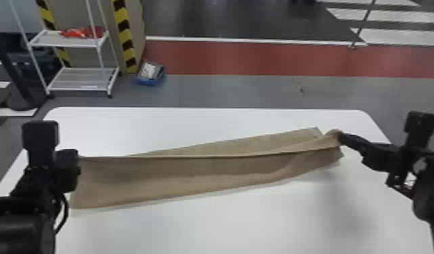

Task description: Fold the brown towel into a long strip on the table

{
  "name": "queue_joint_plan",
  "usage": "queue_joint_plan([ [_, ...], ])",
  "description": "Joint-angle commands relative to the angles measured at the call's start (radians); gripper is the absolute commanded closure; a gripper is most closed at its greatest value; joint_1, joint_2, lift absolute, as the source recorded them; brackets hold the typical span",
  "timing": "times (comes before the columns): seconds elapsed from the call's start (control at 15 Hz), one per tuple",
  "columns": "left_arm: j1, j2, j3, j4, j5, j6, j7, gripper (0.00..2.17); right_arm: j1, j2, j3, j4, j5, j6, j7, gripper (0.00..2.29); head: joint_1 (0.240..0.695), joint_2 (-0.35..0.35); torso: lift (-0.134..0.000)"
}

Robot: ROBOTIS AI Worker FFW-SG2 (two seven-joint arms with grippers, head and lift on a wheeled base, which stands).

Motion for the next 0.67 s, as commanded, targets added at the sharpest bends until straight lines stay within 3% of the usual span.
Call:
queue_joint_plan([
  [0.0, 0.009, 0.003, 0.0, -0.023, -0.01, 0.024, 0.0, 2.05, -0.004, 0.001, 0.0, -0.001, -0.012, 0.006, 0.0, 1.47, 0.695, -0.056, -0.111],
  [0.27, -0.018, 0.01, -0.046, -0.045, -0.048, 0.132, -0.003, 2.05, -0.032, -0.002, 0.0, 0.024, 0.025, 0.013, -0.003, 1.47, 0.695, -0.053, -0.111],
  [0.6, -0.092, 0.012, -0.069, 0.087, -0.078, 0.138, 0.011, 1.99, -0.139, -0.019, 0.039, 0.242, 0.045, -0.129, -0.061, 1.46, 0.695, -0.071, -0.111],
])
